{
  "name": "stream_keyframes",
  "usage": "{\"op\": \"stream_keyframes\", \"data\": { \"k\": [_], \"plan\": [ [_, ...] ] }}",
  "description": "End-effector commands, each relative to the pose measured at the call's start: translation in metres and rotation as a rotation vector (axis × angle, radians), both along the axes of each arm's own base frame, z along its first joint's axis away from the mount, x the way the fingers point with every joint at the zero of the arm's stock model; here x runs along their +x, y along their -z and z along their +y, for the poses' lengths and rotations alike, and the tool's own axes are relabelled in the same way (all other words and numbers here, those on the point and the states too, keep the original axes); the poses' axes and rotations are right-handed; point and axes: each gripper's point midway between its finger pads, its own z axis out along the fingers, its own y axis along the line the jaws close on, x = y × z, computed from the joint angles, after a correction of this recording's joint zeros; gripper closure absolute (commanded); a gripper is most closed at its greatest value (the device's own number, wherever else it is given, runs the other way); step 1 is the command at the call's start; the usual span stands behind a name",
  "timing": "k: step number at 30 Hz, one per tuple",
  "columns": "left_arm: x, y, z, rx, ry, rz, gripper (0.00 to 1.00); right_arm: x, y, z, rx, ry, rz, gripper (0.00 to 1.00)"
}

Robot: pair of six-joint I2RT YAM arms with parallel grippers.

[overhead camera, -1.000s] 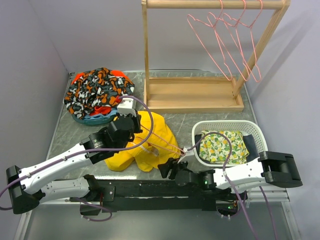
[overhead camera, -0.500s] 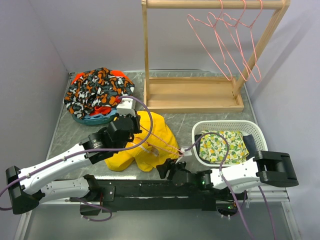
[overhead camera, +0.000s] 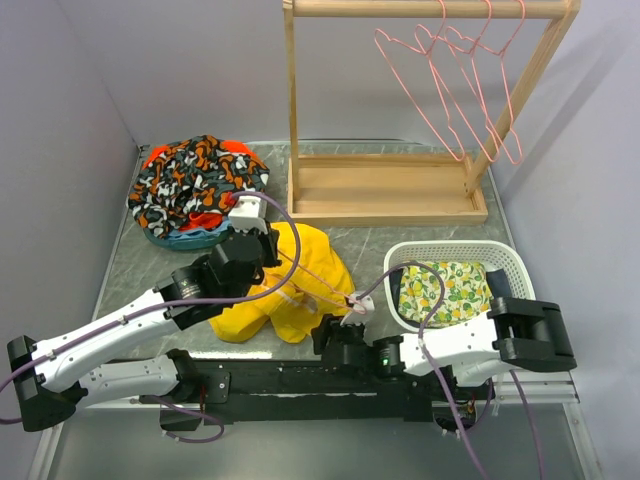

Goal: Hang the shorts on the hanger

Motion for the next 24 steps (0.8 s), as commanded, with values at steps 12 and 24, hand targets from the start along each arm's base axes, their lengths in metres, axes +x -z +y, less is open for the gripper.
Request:
{"op": "stream_keyframes", "data": {
  "k": [12,24],
  "plan": [
    [0.002,-0.035,-0.001,-0.087,-0.009,-0.055,0.99,0.017,0.012,-0.031,-0.058,0.151,0.0,0.77],
    [0.003,-0.04,0.01,-0.092,-0.052,-0.078,0.99,0.021,-0.046,-0.053,0.057,0.151,-0.048,1.0]
  ]
}}
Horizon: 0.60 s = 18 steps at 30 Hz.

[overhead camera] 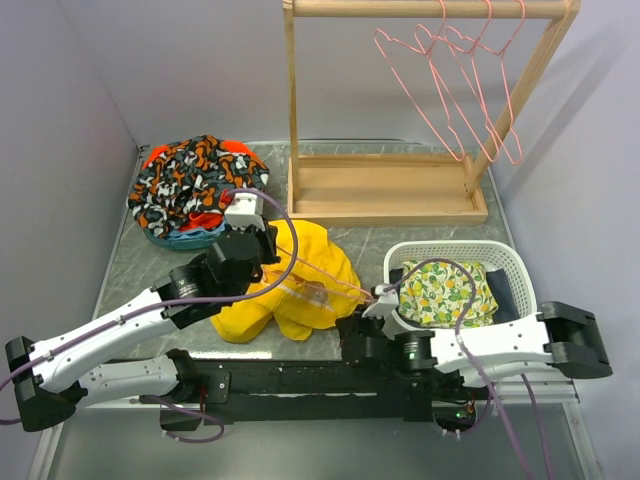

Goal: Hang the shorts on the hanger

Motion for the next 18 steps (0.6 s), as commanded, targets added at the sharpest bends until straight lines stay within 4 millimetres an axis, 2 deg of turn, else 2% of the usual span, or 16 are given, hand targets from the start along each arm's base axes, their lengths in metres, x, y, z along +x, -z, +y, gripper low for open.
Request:
{"op": "stream_keyframes", "data": {
  "k": [1,7,15,17,18],
  "plan": [
    [0.002,-0.03,0.009,-0.074,-0.044,-0.069,0.99,0.011,-0.023,-0.02,0.015,0.058,-0.062,1.0],
    [0.002,-0.03,0.017,-0.08,-0.074,-0.083,0.99,0.01,-0.058,-0.039,0.07,0.037,-0.076,1.0],
    [0.003,-0.033,0.031,-0.134,-0.137,-0.119,0.99,0.007,-0.114,-0.062,0.138,-0.005,-0.106,1.0],
    [0.002,-0.032,0.033,-0.137,-0.142,-0.121,0.99,0.007,-0.121,-0.069,0.119,-0.006,-0.112,1.0],
    [0.002,-0.033,0.035,-0.136,-0.147,-0.124,0.99,0.007,-0.132,-0.069,0.127,-0.01,-0.119,1.0]
  ]
}}
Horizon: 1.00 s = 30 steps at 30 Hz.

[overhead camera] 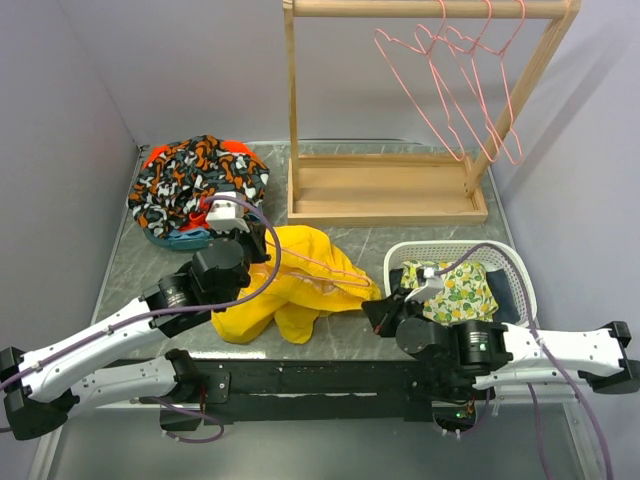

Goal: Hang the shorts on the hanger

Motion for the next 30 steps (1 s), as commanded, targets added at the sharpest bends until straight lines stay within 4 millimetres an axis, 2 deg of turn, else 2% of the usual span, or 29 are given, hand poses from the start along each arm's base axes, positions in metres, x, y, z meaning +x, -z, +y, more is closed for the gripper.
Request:
{"op": "stream_keyframes", "data": {
  "k": [1,2,3,5,6,8,9,15,18,19,20,30],
  "plan": [
    [0.003,-0.015,0.01,-0.053,-0.062,-0.052,0.99,0.006,-0.036,-0.018,-0.039,0.024,-0.055,1.0],
    [0.004,-0.016,0.011,-0.054,-0.065,-0.053,0.99,0.007,-0.039,-0.021,-0.061,0.023,-0.059,1.0],
    [0.003,-0.016,0.011,-0.054,-0.063,-0.053,0.99,0.007,-0.05,-0.022,-0.052,0.027,-0.062,1.0],
    [0.003,-0.019,0.012,-0.063,-0.065,-0.067,0.99,0.01,-0.053,-0.028,-0.096,0.044,-0.065,1.0],
    [0.003,-0.019,0.013,-0.068,-0.068,-0.07,0.99,0.011,-0.064,-0.028,-0.083,0.052,-0.068,1.0],
    [0.003,-0.022,0.016,-0.081,-0.076,-0.085,0.99,0.015,-0.069,-0.033,-0.119,0.068,-0.076,1.0],
    [0.003,-0.021,0.017,-0.084,-0.08,-0.087,0.99,0.016,-0.079,-0.034,-0.109,0.07,-0.08,1.0],
    [0.003,-0.021,0.022,-0.097,-0.099,-0.117,0.99,0.028,-0.097,-0.029,-0.131,0.037,-0.061,1.0],
    [0.005,-0.018,0.024,-0.081,-0.116,-0.118,0.99,0.027,-0.111,-0.024,-0.115,0.0,-0.069,1.0],
    [0.005,-0.015,0.024,-0.069,-0.122,-0.116,0.99,0.028,-0.11,-0.024,-0.142,0.0,-0.062,1.0],
    [0.006,-0.012,0.028,-0.062,-0.146,-0.113,0.99,0.029,-0.119,-0.023,-0.133,0.0,-0.066,1.0],
    [0.014,-0.012,0.028,-0.049,-0.214,-0.137,0.99,0.025,-0.133,-0.014,-0.144,-0.04,-0.04,1.0]
  ]
}}
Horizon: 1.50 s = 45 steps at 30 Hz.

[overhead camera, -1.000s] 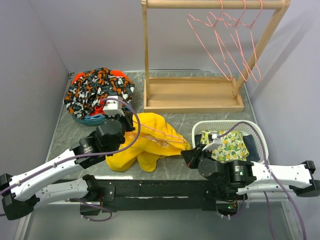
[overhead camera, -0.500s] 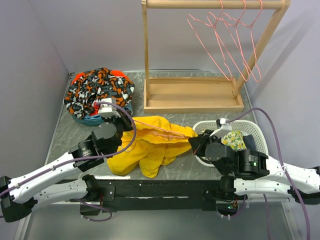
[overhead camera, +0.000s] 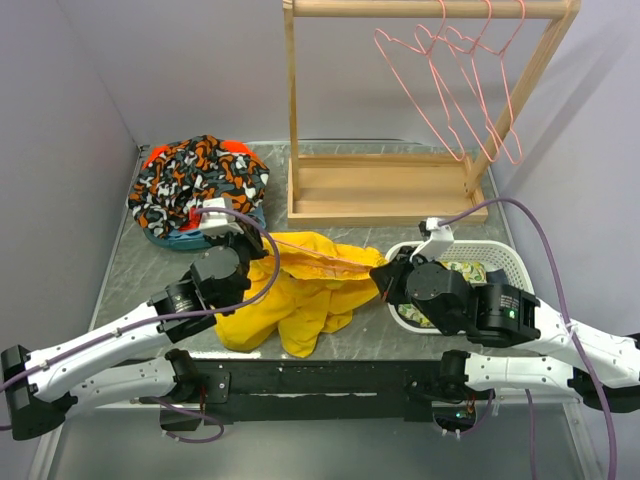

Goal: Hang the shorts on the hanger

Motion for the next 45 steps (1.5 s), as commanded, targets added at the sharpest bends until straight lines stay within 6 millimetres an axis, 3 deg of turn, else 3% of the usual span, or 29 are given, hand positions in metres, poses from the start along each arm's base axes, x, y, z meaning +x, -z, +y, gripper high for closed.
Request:
{"op": "stream_keyframes", "data": {
  "k": [1,8,15,18,19,21,23,24,28,30,31,33,34,39,45],
  "plan": [
    [0.005,-0.008,0.009,0.019,-0.077,-0.039,0.99,0.0,-0.023,-0.001,0.019,-0.008,-0.016,1.0],
    [0.007,-0.022,-0.003,0.062,-0.132,-0.054,0.99,0.005,-0.067,0.033,0.024,-0.084,-0.05,1.0],
    [0.006,-0.047,-0.021,0.031,-0.064,-0.088,0.99,0.024,-0.065,0.084,0.038,-0.184,-0.009,1.0],
    [0.004,-0.076,-0.031,-0.002,0.004,-0.119,0.99,0.04,-0.068,0.092,0.056,-0.185,-0.017,1.0],
    [0.003,-0.095,-0.032,-0.026,0.019,-0.139,0.99,0.044,-0.078,0.094,0.076,-0.195,-0.034,1.0],
    [0.002,-0.11,-0.04,-0.009,0.063,-0.15,0.99,0.047,-0.087,0.099,0.093,-0.212,-0.048,1.0],
    [0.0,-0.132,-0.043,0.009,0.096,-0.161,0.99,0.043,-0.111,0.1,0.118,-0.257,-0.091,1.0],
    [0.0,-0.135,-0.052,0.046,0.131,-0.162,0.99,0.04,-0.121,0.097,0.13,-0.27,-0.11,0.98],
    [-0.01,-0.161,-0.065,0.114,0.262,-0.162,0.99,0.024,-0.146,0.081,0.135,-0.347,-0.213,0.65],
    [-0.012,-0.153,-0.068,0.172,0.293,-0.123,0.99,0.012,-0.155,0.067,0.142,-0.382,-0.261,0.56],
    [-0.016,-0.161,-0.069,0.169,0.317,-0.127,0.99,0.009,-0.149,0.062,0.107,-0.399,-0.279,0.49],
    [-0.019,-0.154,-0.069,0.208,0.342,-0.099,0.99,0.0,-0.152,0.045,0.101,-0.411,-0.317,0.43],
    [-0.02,-0.151,-0.07,0.22,0.352,-0.092,0.99,-0.004,-0.143,0.04,0.061,-0.431,-0.322,0.38],
    [-0.022,-0.138,-0.076,0.262,0.393,-0.073,0.99,-0.014,-0.12,0.017,-0.051,-0.469,-0.334,0.3],
    [-0.019,-0.129,-0.084,0.293,0.404,-0.055,0.99,-0.016,-0.075,0.031,-0.222,-0.557,-0.249,0.29]
  ]
}}
